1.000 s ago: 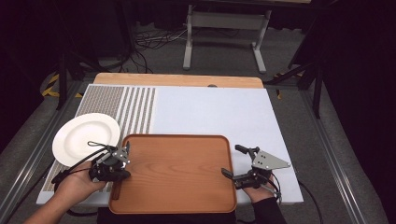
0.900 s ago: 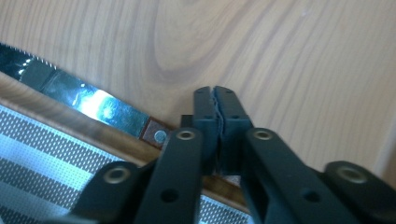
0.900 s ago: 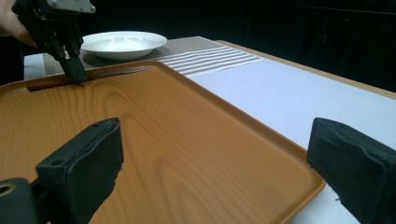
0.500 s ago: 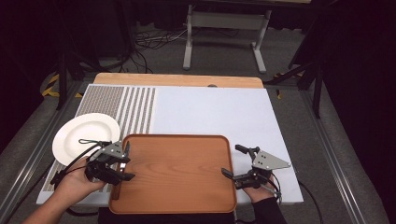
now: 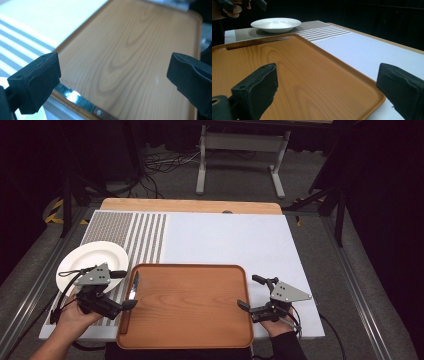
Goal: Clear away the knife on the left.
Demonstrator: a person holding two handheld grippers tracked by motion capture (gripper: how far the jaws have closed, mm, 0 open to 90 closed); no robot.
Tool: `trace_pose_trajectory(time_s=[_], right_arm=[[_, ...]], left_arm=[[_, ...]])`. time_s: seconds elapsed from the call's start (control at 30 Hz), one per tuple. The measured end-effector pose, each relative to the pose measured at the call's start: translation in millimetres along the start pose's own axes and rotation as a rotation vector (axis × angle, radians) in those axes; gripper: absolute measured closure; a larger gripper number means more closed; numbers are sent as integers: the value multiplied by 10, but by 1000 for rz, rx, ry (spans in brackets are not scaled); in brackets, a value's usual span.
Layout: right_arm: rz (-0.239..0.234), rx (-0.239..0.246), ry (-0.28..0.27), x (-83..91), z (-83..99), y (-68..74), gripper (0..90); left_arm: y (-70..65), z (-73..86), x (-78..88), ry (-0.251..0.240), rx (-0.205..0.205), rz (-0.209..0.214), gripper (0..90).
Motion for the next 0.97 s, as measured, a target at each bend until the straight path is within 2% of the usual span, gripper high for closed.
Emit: trace_pose_trajectory(time_s=[0.03, 0.07, 0.13, 0.17, 0.3, 0.37, 0.4, 0.5, 0.67, 0.7, 0.77, 0.87, 0.97], right_arm=[[0, -1, 0, 1, 0, -1, 44], [1, 0, 0, 2, 0, -3, 44], [2, -1, -2, 7, -3, -5, 44], [3, 1, -6, 14, -7, -12, 44], [16, -1, -12, 49, -15, -46, 43], [23, -2, -11, 67, -14, -66, 44], [23, -5, -15, 72, -15, -72, 43], [27, -4, -17, 87, -19, -87, 43], [24, 1, -13, 86, -13, -82, 43], [23, 0, -13, 86, -11, -80, 43], [21, -4, -11, 88, -4, -76, 43], [17, -3, -13, 88, -1, -71, 43], [17, -3, -14, 91, 0, -69, 43]], left_arm=[[1, 4, 11, -23, 6, 3, 2], [1, 4, 11, -23, 6, 3, 2], [28, 24, 52, -103, -4, -7, 2], [47, 45, 78, -164, -11, -13, 2], [51, 111, 124, -265, 11, -15, 3], [57, 157, 145, -300, 25, -15, 4], [57, 178, 150, -331, 36, -22, 4], [89, 262, 180, -390, 29, -66, 5], [95, 389, 205, -404, 35, -86, 5], [104, 471, 182, -360, 16, -107, 5], [95, 515, 141, -319, 17, -111, 5], [101, 533, 109, -297, 37, -105, 5], [107, 535, 114, -301, 50, -96, 5]])
Point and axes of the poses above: each handheld gripper's, and its own axes: x roughly backward along the jaws, z roughly out of its underside, y roughly to its left, the point moved 7 cm from there along -x, roughly forward along the jaws, and after that the axes turned 1 degree about z, right-handed, at the moved point
